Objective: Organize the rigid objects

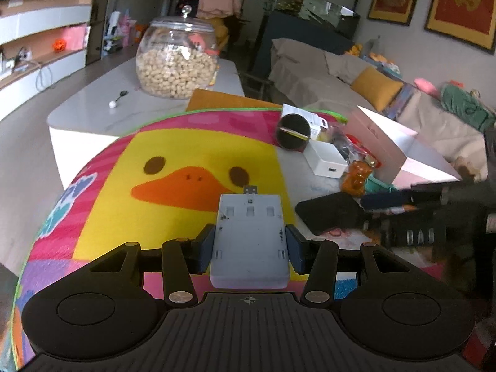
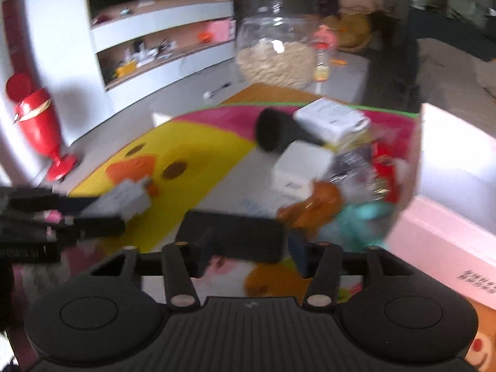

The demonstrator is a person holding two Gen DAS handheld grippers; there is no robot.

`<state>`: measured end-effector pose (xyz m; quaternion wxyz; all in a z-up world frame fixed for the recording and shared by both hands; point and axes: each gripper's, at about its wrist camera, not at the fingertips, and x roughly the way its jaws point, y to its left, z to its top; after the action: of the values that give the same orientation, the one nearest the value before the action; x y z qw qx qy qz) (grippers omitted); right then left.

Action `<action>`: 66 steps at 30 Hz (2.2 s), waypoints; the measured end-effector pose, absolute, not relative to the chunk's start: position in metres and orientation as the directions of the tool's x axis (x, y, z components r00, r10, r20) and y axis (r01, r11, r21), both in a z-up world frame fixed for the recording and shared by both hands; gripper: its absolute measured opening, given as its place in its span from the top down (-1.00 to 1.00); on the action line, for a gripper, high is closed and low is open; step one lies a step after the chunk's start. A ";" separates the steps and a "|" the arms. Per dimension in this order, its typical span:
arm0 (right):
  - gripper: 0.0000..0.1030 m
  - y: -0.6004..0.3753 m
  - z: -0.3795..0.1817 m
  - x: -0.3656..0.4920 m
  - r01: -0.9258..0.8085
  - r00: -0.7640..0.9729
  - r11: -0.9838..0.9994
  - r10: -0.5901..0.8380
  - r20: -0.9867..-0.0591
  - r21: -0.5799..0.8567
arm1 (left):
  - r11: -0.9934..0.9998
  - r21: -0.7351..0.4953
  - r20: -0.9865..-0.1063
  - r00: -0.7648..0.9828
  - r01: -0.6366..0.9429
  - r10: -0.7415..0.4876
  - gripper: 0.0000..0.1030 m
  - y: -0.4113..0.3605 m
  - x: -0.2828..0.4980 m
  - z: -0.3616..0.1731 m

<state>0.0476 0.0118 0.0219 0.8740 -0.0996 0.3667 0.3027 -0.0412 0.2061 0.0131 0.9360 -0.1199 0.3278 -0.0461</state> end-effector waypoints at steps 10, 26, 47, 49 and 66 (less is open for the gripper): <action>-0.75 0.036 0.008 0.043 -0.545 0.589 0.838 0.412 -0.695 0.035 | 0.961 -0.276 -0.594 0.786 0.002 -0.172 -0.03 0.212 -0.047 0.014; -0.67 -0.126 0.068 -0.058 -0.268 0.846 0.956 0.173 -0.505 -0.121 | 0.896 -0.169 -0.510 0.742 0.410 -0.435 -0.03 0.086 -0.035 0.090; -0.67 -0.183 0.127 0.011 -0.082 0.924 0.989 0.121 -0.362 0.123 | 0.935 -0.340 -0.490 0.829 0.103 -0.269 0.00 0.128 0.040 0.064; -0.67 -0.177 0.134 0.046 -0.091 0.908 0.987 0.136 -0.396 0.132 | 0.936 -0.345 -0.519 0.818 0.064 -0.247 0.00 0.146 0.035 0.058; -0.63 -0.107 0.046 0.005 -0.376 0.769 0.925 0.348 -0.537 0.061 | 0.959 -0.270 -0.509 0.833 0.084 -0.216 0.00 0.148 0.073 0.055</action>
<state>0.0053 -0.1068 0.0464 0.9400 -0.0252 0.2805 0.1924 0.0730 0.1477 0.0547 0.9500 -0.1191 0.2777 -0.0789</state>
